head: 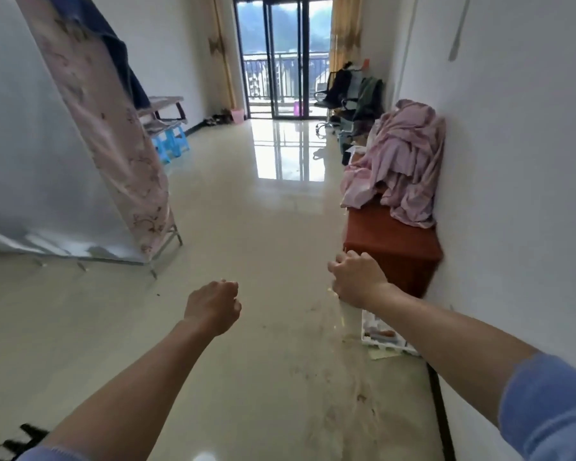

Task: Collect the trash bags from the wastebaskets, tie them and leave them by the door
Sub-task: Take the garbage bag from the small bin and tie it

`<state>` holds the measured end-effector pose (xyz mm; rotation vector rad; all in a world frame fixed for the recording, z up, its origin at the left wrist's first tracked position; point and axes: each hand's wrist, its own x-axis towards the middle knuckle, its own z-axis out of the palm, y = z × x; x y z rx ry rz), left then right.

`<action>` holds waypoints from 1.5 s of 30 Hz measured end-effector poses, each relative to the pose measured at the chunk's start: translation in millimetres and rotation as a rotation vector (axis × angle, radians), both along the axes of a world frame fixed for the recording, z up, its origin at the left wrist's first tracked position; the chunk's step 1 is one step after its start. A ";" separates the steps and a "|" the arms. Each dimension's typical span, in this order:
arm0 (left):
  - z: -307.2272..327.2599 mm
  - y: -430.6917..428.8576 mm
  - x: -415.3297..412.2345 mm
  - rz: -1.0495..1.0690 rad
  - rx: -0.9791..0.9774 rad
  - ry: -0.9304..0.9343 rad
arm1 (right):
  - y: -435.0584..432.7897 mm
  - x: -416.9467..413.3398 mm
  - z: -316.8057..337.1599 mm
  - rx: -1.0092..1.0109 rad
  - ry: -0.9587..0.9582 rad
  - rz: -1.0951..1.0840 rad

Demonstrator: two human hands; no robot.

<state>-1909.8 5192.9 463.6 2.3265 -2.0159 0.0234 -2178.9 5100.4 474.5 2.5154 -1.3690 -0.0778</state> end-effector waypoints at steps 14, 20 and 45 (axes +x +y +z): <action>4.1 -200.2 245.9 0.283 0.022 0.032 | -259.4 296.4 6.2 0.043 -0.093 0.308; -14.9 -259.9 364.3 0.436 0.068 0.014 | -365.7 444.5 -16.3 0.068 -0.053 0.481; -15.4 -290.0 903.1 1.201 0.117 0.062 | -469.2 1159.3 -32.9 0.076 0.033 1.230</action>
